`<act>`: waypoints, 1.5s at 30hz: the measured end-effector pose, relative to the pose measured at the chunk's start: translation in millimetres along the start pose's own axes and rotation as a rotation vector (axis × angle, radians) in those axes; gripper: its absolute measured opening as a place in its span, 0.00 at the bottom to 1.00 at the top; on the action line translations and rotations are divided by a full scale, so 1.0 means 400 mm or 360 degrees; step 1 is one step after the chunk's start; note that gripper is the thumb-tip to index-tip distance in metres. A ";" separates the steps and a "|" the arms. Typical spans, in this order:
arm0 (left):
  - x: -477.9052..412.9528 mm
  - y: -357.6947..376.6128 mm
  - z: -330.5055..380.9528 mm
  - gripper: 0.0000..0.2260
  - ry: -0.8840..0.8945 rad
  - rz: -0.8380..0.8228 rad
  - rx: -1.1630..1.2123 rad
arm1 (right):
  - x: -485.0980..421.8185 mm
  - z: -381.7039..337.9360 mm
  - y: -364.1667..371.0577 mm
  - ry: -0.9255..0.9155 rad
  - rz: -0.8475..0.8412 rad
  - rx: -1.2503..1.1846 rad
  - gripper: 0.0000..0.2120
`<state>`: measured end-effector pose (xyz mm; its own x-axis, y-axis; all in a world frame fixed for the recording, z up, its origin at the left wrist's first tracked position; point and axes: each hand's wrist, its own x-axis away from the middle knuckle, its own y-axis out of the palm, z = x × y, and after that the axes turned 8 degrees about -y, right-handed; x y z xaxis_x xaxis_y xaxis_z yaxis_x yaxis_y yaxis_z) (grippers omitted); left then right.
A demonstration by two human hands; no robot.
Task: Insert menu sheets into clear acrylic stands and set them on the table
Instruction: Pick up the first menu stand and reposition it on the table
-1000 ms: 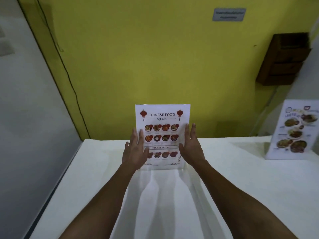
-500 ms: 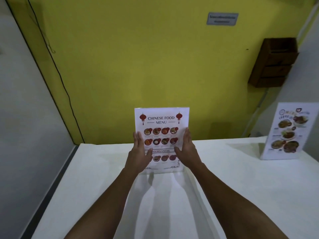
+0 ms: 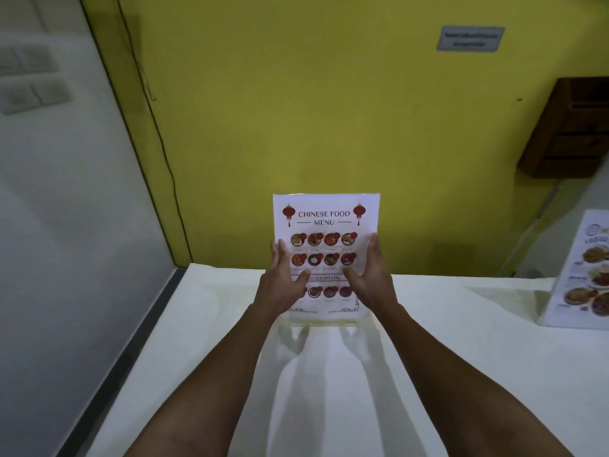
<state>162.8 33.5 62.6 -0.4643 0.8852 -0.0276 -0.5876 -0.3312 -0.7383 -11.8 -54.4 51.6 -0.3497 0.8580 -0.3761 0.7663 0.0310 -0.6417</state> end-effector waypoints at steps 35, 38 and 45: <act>-0.126 -0.284 -0.358 0.39 -0.0118 -0.0066 -0.0051 | -0.042 -0.218 0.355 -0.0251 -0.0204 -0.0070 0.41; -0.119 -0.281 -0.360 0.39 -0.0124 -0.0067 -0.0057 | -0.038 -0.209 0.353 -0.0290 -0.0219 -0.0064 0.41; -0.112 -0.260 -0.359 0.41 -0.0217 -0.0142 0.0058 | -0.041 -0.204 0.335 -0.0264 -0.0383 -0.0105 0.42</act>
<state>339.9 75.2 43.9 -0.4935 0.8598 0.1308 -0.6531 -0.2671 -0.7086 140.5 -22.4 26.5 -0.6046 0.7266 -0.3263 0.6823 0.2610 -0.6829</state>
